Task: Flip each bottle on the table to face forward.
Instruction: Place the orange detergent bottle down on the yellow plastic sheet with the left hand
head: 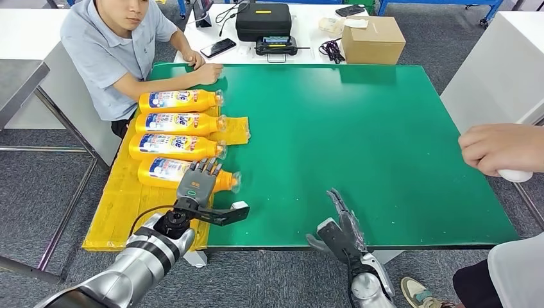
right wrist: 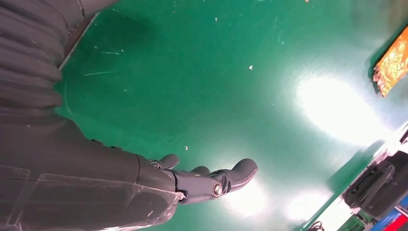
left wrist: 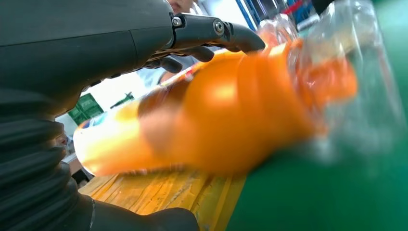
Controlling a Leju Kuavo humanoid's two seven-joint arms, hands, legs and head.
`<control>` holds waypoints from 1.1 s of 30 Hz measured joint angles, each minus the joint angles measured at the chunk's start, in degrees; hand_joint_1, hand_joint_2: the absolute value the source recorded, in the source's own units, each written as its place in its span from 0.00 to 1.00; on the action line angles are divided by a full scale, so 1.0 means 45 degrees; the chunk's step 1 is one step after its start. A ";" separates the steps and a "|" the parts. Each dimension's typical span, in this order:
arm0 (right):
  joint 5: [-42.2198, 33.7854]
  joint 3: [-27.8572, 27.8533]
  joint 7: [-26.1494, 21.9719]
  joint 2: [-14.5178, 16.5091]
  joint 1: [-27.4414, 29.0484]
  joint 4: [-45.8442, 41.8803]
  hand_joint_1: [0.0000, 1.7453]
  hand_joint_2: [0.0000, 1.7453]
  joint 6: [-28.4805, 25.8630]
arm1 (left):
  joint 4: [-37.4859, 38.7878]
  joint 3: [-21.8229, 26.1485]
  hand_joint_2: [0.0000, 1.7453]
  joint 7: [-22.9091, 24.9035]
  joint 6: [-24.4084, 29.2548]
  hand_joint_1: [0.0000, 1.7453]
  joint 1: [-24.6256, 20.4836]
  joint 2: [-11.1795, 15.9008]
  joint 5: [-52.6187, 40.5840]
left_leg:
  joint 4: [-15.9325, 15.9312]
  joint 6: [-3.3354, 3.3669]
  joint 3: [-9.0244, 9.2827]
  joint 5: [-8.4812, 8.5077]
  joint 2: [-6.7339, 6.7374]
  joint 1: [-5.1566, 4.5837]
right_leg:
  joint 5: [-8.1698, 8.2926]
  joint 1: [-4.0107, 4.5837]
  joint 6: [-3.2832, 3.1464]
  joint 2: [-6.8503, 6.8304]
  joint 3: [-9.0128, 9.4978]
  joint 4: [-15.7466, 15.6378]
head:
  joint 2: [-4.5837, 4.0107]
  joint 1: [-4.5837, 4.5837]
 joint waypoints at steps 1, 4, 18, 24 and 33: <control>0.0012 -0.0005 0.0000 0.0015 -0.0023 0.0030 0.00 1.00 0.0010 | 0.0061 0.0022 1.00 -0.0066 -0.0247 0.00 -0.0072 -0.0034 0.0072 | 0.0000 0.0000 0.0007 0.0000 0.0000 0.0000 | 0.0000 0.0000 0.0000 0.0000 0.0006 0.0000 | 0.0000 0.0000; 0.0057 -0.0023 0.0000 0.0050 -0.0087 0.0122 0.00 1.00 0.0038 | 0.0195 0.0135 1.00 -0.0322 -0.0882 0.00 -0.0271 -0.0119 0.0351 | -0.0001 -0.0001 0.0014 -0.0001 0.0001 0.0000 | 0.0000 0.0000 0.0000 0.0001 0.0012 0.0001 | 0.0000 0.0000; 0.0294 -0.0257 -0.0081 0.0148 -0.0352 0.0500 0.00 1.00 0.0100 | 0.0394 0.0933 1.00 -0.0744 -0.0595 0.00 -0.0440 -0.0393 0.0712 | -0.0001 0.0001 0.0020 0.0001 -0.0008 -0.0002 | -0.0002 -0.0002 0.0000 -0.0004 0.0019 -0.0001 | 0.0000 -0.0002; 0.0395 -0.0364 -0.0083 0.0149 -0.0207 0.0480 0.00 1.00 0.0037 | -0.0280 0.0948 1.00 -0.1298 0.0921 0.00 0.0232 -0.0573 0.0723 | -0.0001 0.0008 0.0014 0.0011 -0.0017 -0.0003 | -0.0004 -0.0003 -0.0001 -0.0008 0.0016 -0.0001 | 0.0000 -0.0002; 0.0623 -0.0611 -0.0107 0.0225 0.0313 0.0170 0.00 1.00 -0.0146 | -0.4730 0.0595 1.00 -0.2013 0.2427 0.00 0.2755 -0.0860 0.0682 | 0.0005 0.0013 -0.0119 0.0010 -0.0007 -0.0007 | 0.0001 -0.0007 0.0007 -0.0002 -0.0119 0.0001 | 0.0000 -0.0004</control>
